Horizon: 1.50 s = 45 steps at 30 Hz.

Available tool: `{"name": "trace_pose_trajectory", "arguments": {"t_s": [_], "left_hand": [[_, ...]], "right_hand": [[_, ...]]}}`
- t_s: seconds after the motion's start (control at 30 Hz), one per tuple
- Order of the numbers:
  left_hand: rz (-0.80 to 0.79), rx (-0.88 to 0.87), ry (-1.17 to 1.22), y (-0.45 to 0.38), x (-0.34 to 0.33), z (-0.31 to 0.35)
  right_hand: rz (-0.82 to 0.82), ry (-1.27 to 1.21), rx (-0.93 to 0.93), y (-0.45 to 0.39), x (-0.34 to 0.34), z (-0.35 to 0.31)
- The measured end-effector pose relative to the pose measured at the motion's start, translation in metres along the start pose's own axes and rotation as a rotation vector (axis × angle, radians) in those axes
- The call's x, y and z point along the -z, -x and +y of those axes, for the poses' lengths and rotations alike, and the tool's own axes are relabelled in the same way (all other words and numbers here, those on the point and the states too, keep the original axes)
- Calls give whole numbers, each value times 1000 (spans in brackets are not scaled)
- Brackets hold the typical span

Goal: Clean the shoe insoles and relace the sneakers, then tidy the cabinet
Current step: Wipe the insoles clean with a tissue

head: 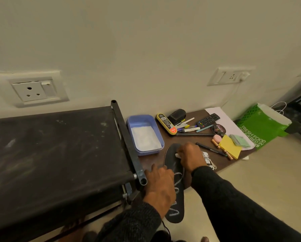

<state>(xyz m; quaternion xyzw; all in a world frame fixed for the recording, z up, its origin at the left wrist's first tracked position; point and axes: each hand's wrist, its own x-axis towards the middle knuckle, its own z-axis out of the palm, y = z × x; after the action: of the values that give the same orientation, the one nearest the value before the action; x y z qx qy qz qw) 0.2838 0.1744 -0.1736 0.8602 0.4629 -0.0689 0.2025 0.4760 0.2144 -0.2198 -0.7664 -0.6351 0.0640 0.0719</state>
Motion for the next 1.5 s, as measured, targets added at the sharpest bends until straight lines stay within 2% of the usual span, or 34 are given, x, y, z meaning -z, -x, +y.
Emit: {"name": "trace_pose_trajectory", "arguments": {"t_s": [0.27, 0.5, 0.73, 0.8, 0.9, 0.97, 1.1, 1.17, 1.23, 1.37, 1.5], "left_hand": [[-2, 21, 56, -2, 1, 1], [20, 38, 74, 6, 4, 1], [30, 76, 70, 11, 2, 1], [11, 75, 47, 11, 3, 1], [4, 78, 79, 15, 3, 0], [19, 80, 74, 14, 2, -1], [21, 136, 54, 9, 2, -1], [24, 151, 52, 9, 4, 0], [37, 152, 82, 12, 4, 0], [30, 186, 270, 19, 1, -7], [-45, 185, 259, 18, 2, -4]], "right_hand": [[77, -36, -8, 31, -18, -8], [151, -102, -74, 25, -21, -11], [2, -140, 181, 82, -9, -32], [17, -136, 124, 56, -4, -24], [68, -199, -103, 16, 1, -14], [83, -189, -152, 15, -2, -16], [-62, -155, 38, 64, -8, -27], [-66, -146, 89, 69, -10, -24], [-42, -117, 80, 50, -10, -19], [44, -85, -63, 12, -9, -23], [0, -129, 43, 59, -10, -41]]}}
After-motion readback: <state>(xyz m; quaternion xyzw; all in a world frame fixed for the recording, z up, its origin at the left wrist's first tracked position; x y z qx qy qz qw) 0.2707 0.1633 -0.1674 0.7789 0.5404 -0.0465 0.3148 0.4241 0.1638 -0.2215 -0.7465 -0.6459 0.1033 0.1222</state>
